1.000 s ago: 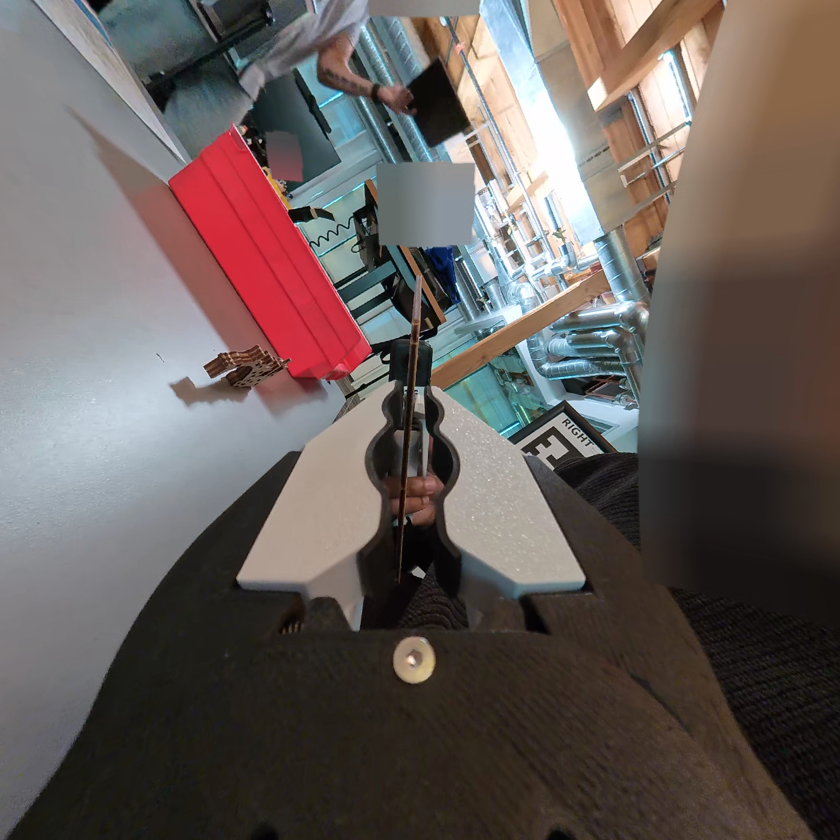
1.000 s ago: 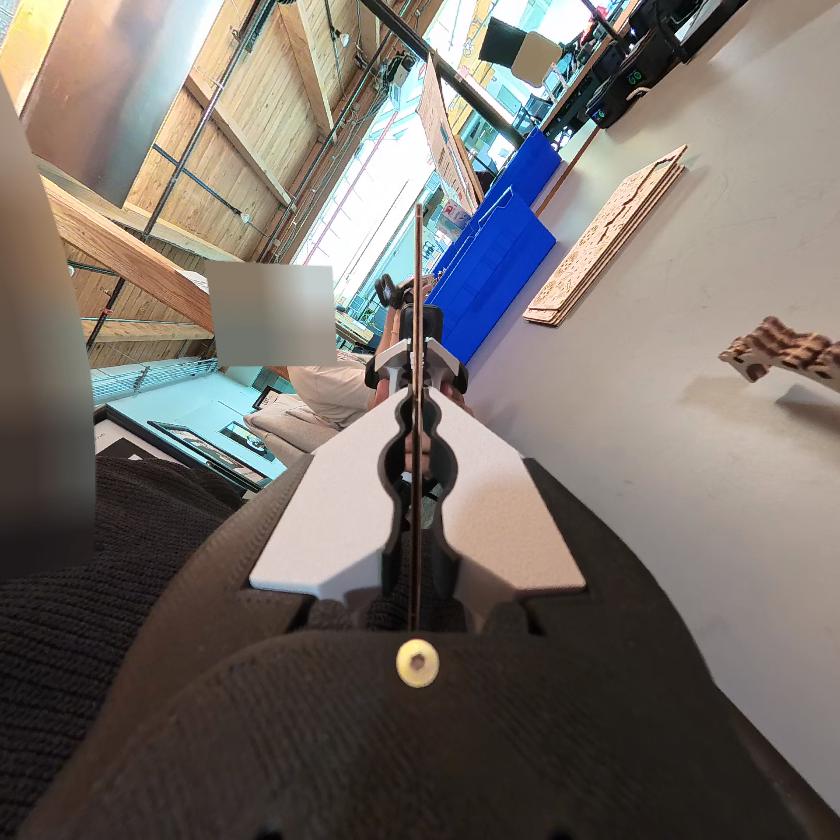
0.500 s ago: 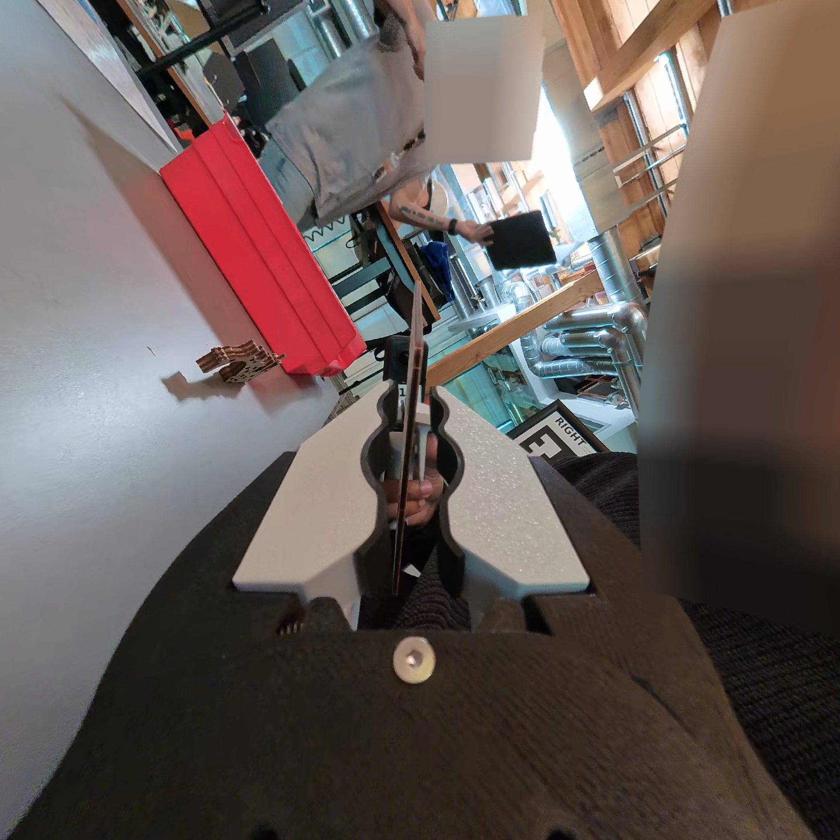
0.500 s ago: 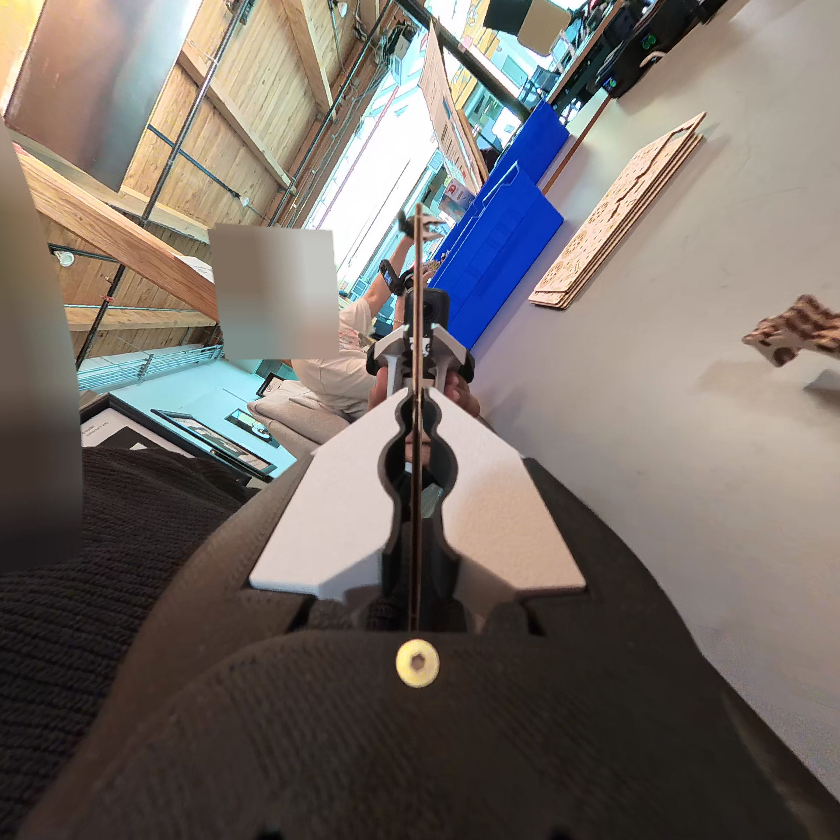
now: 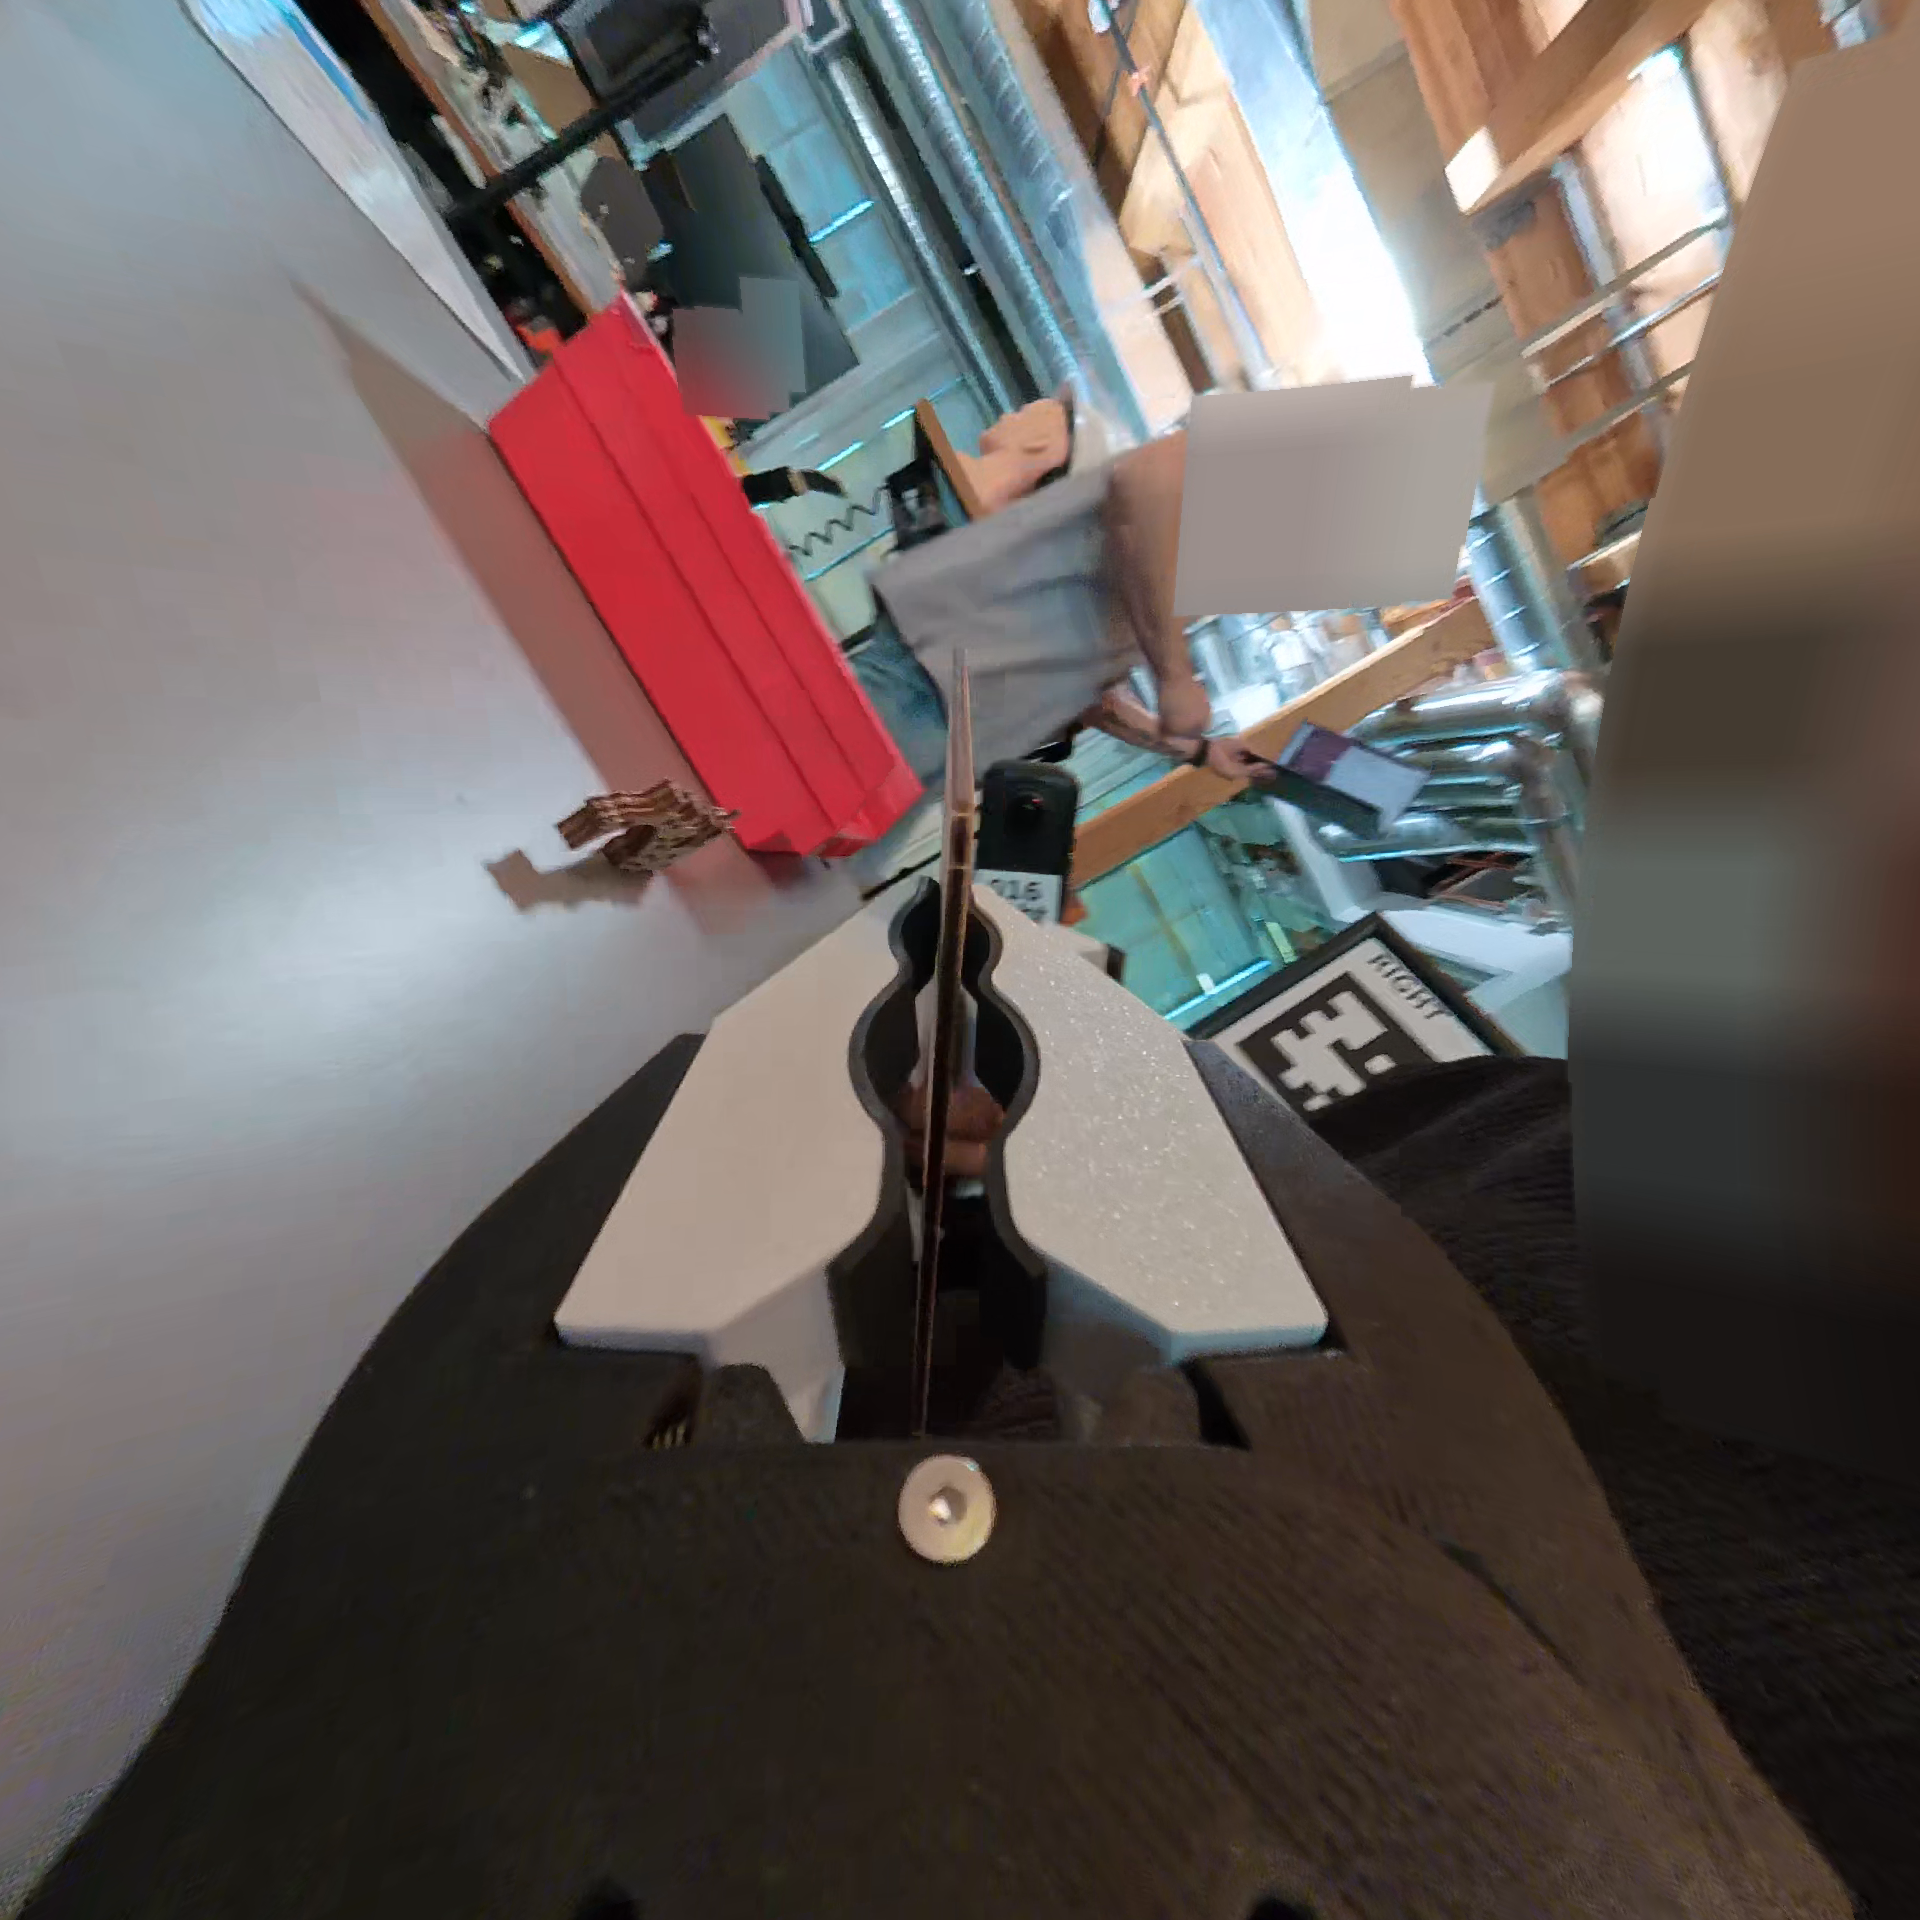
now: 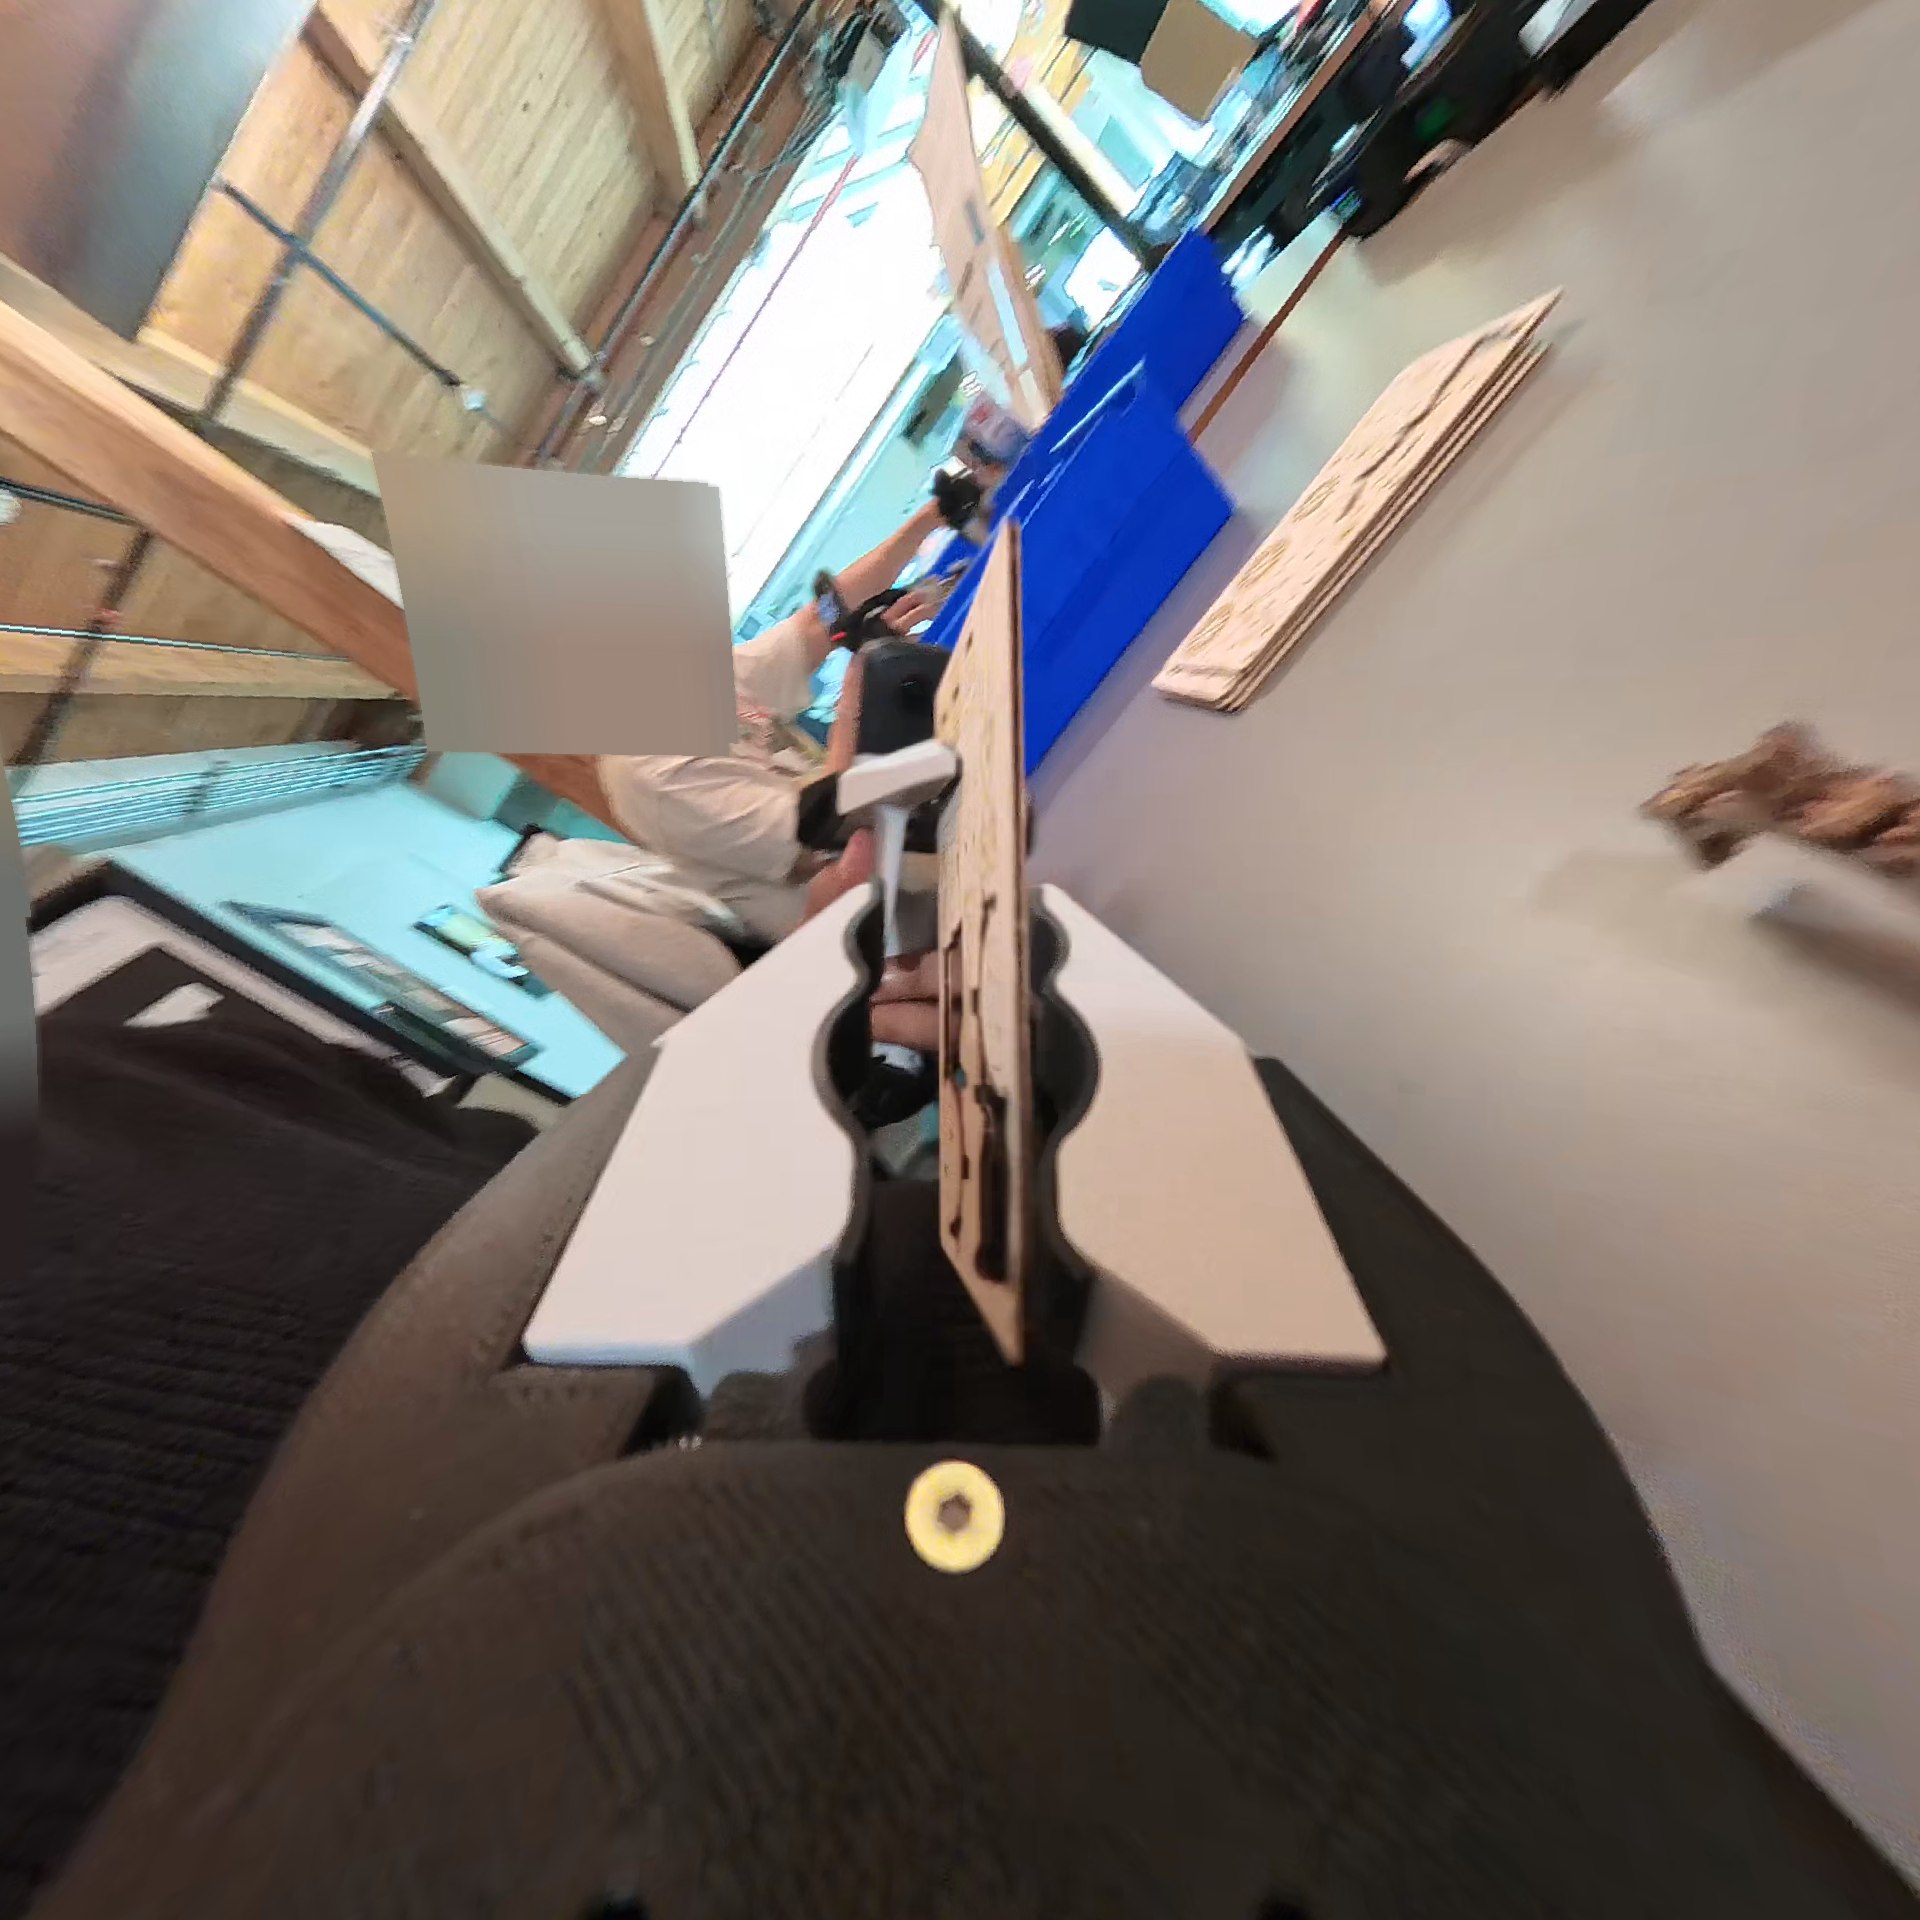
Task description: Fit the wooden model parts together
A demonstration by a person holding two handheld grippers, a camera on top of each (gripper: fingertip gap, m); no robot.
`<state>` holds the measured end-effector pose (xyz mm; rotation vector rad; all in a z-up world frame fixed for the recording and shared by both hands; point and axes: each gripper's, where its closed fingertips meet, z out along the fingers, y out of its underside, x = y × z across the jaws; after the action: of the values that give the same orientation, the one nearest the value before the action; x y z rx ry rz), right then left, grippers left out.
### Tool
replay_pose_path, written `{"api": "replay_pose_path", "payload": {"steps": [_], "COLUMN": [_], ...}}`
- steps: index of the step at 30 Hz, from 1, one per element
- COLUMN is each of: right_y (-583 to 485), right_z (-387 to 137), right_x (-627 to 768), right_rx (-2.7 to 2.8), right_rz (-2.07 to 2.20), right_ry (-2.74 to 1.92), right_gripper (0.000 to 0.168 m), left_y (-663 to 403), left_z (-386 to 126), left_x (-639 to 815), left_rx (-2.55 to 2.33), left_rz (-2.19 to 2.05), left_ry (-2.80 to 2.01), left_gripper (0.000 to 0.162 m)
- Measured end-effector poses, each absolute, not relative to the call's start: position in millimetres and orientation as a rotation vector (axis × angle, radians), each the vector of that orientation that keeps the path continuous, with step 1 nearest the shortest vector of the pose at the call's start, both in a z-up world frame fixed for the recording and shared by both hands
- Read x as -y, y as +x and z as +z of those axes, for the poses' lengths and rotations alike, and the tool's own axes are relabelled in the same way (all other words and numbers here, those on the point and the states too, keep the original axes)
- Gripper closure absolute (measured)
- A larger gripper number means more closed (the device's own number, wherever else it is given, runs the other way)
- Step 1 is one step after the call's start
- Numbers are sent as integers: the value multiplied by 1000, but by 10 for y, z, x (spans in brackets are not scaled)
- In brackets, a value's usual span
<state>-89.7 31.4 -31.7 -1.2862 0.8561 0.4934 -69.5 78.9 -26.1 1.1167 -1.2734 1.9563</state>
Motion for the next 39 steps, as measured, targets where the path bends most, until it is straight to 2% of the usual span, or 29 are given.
{"api": "replay_pose_path", "payload": {"steps": [5, 9, 12, 15, 26, 33, 39], "right_y": [-802, -882, -943, -957, -930, -939, -898], "right_z": [-303, -285, -277, -261, -302, -320, -355], "right_x": [-256, -310, -332, -326, -307, -305, -299], "right_rx": [-822, -765, -748, -742, -747, -743, -722], "right_rz": [286, 196, 199, 198, 171, 170, 88], "right_ry": [-1387, -1464, -1475, -1470, -1492, -1503, -1557], "right_gripper": [133, 131, 138, 154, 152, 156, 151], "left_y": [-717, -987, -1137, -1187, -1156, -1096, -1086], "left_z": [-297, -389, -424, -396, -409, -383, -396], "left_x": [-757, -499, -358, -325, -302, -265, -253], "left_rx": [1474, 1638, 1730, 1751, 1767, 1798, 1786], "left_rz": [1959, 1815, 1768, 1773, 1816, 1881, 1875], "left_ry": [1096, 962, 891, 859, 878, 896, 933], "left_gripper": [162, 162, 162, 162, 162, 161, 162]}}
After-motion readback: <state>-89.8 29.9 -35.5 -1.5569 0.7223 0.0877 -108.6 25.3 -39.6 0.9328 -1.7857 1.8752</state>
